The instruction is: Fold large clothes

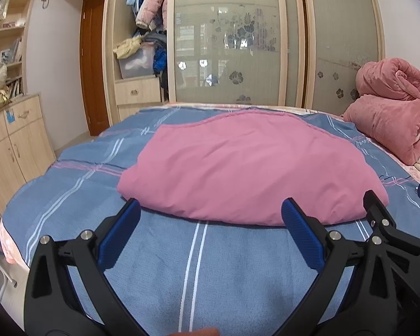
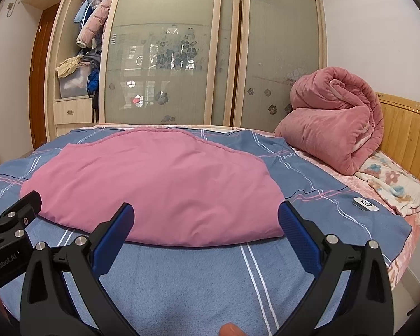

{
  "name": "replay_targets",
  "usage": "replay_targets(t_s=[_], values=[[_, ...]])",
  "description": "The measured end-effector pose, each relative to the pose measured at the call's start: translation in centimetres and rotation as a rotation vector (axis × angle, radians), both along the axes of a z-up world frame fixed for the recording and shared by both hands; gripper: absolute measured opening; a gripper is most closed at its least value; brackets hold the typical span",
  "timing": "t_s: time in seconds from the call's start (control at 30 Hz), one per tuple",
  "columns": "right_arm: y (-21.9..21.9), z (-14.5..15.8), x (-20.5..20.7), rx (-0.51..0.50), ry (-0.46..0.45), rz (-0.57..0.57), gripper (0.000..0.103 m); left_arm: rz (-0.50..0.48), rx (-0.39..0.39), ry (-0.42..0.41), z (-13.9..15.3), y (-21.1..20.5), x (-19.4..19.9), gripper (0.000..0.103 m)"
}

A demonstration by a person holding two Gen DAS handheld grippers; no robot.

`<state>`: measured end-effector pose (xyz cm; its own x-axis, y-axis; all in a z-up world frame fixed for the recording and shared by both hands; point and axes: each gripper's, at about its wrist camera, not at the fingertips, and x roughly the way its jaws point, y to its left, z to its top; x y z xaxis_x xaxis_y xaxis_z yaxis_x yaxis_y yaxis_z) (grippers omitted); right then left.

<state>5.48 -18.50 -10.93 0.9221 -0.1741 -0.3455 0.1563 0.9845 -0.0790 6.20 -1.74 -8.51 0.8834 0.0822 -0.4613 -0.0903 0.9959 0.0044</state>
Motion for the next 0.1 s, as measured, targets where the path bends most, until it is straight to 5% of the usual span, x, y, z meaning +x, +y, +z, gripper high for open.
replay_targets(t_s=[0.1], values=[[0.38, -0.26, 0.22, -0.021, 0.01, -0.001, 0.102, -0.008, -0.011, 0.01, -0.32, 0.29, 0.22, 0.101]])
